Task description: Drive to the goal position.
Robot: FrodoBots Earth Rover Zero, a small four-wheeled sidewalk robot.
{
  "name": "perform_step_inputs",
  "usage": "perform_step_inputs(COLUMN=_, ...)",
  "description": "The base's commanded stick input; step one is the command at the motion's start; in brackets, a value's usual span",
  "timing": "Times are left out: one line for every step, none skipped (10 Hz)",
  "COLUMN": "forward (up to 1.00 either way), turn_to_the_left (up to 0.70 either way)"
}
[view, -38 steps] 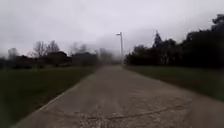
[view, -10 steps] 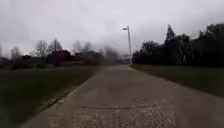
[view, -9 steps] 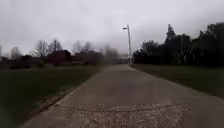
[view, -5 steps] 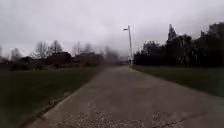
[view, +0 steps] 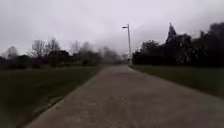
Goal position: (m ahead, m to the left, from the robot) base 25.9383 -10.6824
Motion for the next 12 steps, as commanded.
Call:
perform_step_inputs(forward=0.85, turn_to_the_left=0.00)
perform_step_inputs(forward=0.85, turn_to_the_left=0.00)
perform_step_inputs(forward=0.85, turn_to_the_left=0.00)
perform_step_inputs(forward=0.85, turn_to_the_left=0.00)
perform_step_inputs(forward=0.85, turn_to_the_left=-0.09)
perform_step_inputs(forward=0.85, turn_to_the_left=-0.04)
perform_step_inputs(forward=0.85, turn_to_the_left=0.00)
perform_step_inputs(forward=0.85, turn_to_the_left=0.00)
perform_step_inputs(forward=0.85, turn_to_the_left=0.00)
perform_step_inputs(forward=0.85, turn_to_the_left=0.00)
perform_step_inputs(forward=0.85, turn_to_the_left=0.00)
perform_step_inputs(forward=0.85, turn_to_the_left=0.00)
